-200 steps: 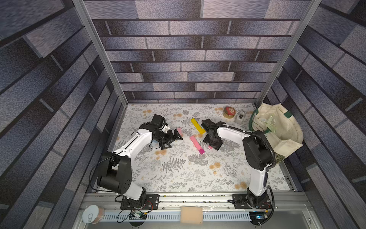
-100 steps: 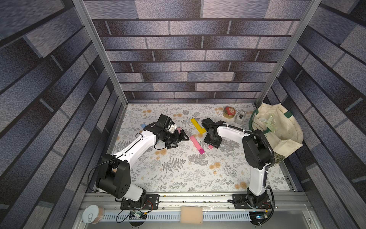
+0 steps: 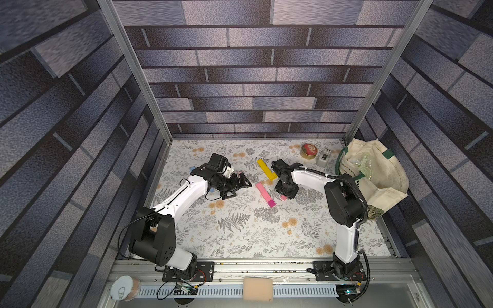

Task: Assemble the letter v with building blocks
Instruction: Assemble the building block at the center of the board.

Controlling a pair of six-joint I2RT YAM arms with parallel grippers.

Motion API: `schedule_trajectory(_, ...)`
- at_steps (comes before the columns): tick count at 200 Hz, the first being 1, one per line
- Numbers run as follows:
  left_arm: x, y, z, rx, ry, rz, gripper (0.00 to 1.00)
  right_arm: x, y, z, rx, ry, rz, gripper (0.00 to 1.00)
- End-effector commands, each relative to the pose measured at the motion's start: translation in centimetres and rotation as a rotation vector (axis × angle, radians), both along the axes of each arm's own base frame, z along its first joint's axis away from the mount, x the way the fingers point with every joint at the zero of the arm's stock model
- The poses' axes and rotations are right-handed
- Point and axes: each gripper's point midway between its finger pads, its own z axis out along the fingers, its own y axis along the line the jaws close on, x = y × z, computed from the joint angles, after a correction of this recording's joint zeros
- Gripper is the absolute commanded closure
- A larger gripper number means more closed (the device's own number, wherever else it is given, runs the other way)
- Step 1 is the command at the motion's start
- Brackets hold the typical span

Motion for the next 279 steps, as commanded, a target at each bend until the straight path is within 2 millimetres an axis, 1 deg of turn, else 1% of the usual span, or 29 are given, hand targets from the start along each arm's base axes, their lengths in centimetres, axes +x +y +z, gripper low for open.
schedule_trajectory(1, 0.0, 0.2, 0.2, -0.01, -0.004, 0.008, 0.0, -1.1, -1.0, -1.5, -0.037, 0.055, -0.033, 0.6)
schedule_trajectory(15, -0.1, 0.3, 0.3, -0.012, -0.004, 0.01, 0.0, -1.1, -1.2, -1.4, -0.038, 0.052, -0.043, 0.6)
schedule_trajectory(71, -0.1, 0.4, 0.2, -0.012, -0.002, 0.01, 0.0, -0.7, -1.9, -1.4, -0.046, 0.057, -0.036, 0.53)
schedule_trajectory(91, -0.2, 0.4, 0.2, -0.008, -0.005, 0.009, 0.0, -0.8, -2.1, -1.5, -0.053, 0.059, -0.039, 0.52)
schedule_trajectory(126, -0.3, 0.3, 0.2, -0.006, -0.006, 0.006, 0.0, -0.9, -2.4, -1.7, -0.051, 0.052, -0.053, 0.6)
schedule_trajectory(134, -0.3, 0.3, 0.2, -0.007, -0.005, 0.006, 0.0, -0.9, -2.5, -1.7, -0.049, 0.048, -0.061, 0.62)
schedule_trajectory(147, -0.2, 0.2, 0.3, -0.01, -0.008, 0.004, 0.0, -0.9, -2.9, -1.7, -0.045, 0.035, -0.087, 0.7)
schedule_trajectory(169, -0.3, 0.3, 0.4, -0.008, -0.011, 0.005, 0.0, -0.7, -3.3, -1.3, -0.035, 0.008, -0.122, 0.75)
schedule_trajectory(189, -0.3, 0.3, 0.4, -0.008, -0.013, 0.007, 0.0, -0.9, -3.1, -1.0, -0.023, 0.019, -0.138, 0.78)
schedule_trajectory(243, -0.3, 0.4, 0.7, -0.013, -0.019, 0.009, 0.0, -3.1, -2.1, -2.0, 0.074, 0.063, -0.271, 0.79)
schedule_trajectory(279, -0.3, 0.4, 0.8, -0.015, -0.02, 0.009, 0.0, -3.5, -1.5, -1.3, 0.048, 0.065, -0.256, 0.78)
